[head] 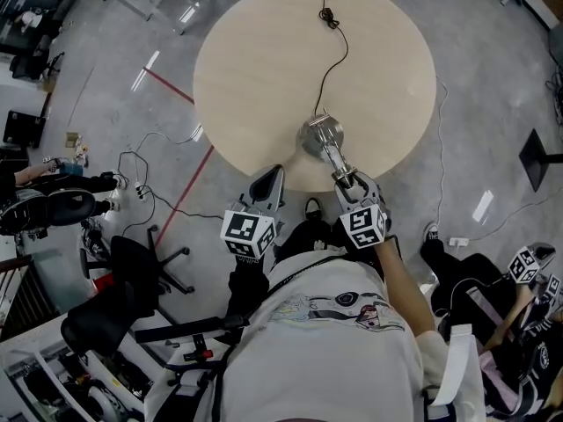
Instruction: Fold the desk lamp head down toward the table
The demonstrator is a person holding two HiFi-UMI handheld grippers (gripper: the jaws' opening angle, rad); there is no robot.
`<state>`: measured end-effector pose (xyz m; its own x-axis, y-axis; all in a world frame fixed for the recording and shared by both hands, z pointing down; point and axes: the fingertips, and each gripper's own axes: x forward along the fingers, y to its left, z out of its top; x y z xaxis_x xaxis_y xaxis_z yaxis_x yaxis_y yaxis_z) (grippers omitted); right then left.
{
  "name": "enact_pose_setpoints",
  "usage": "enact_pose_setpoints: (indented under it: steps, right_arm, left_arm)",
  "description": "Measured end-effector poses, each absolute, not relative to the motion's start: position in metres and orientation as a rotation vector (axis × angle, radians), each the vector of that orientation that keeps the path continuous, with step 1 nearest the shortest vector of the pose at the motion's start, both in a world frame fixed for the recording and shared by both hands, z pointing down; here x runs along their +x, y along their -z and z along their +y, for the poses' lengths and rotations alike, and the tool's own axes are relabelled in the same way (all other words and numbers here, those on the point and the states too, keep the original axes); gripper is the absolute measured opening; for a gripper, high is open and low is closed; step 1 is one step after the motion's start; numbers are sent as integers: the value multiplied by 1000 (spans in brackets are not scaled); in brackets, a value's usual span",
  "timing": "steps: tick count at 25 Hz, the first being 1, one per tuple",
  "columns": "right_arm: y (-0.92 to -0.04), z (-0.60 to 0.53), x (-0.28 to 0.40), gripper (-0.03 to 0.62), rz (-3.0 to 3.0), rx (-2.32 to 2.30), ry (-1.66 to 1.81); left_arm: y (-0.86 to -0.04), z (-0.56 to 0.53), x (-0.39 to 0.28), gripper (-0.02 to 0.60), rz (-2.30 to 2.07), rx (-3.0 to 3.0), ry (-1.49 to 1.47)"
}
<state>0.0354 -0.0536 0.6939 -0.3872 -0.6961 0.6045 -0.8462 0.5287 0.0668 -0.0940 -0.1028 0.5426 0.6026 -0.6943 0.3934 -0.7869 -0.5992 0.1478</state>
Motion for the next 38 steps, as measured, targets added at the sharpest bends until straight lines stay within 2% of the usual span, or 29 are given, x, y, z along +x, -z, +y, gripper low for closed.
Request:
enact_pose_setpoints:
  steps: [21,26,34,38]
  right_arm:
    - [-716,-62,35,195,-2175,1101,-462]
    - [-682,0,40,195,-2212,1127,-462]
    - [-581,-88,70,195,-2350,1381,-390]
    - [-532,-111,68,101,-2425,1485,-306]
  left_arm:
    - [-537,-126,-90,2,-1199,2554,-364]
    - [-519,-89,-98,2,-1193,2588,-308]
    - [-509,-151,-89,2,-1243,2574,-253]
    - [-501,-156,-85,2,-1247,2595,-229]
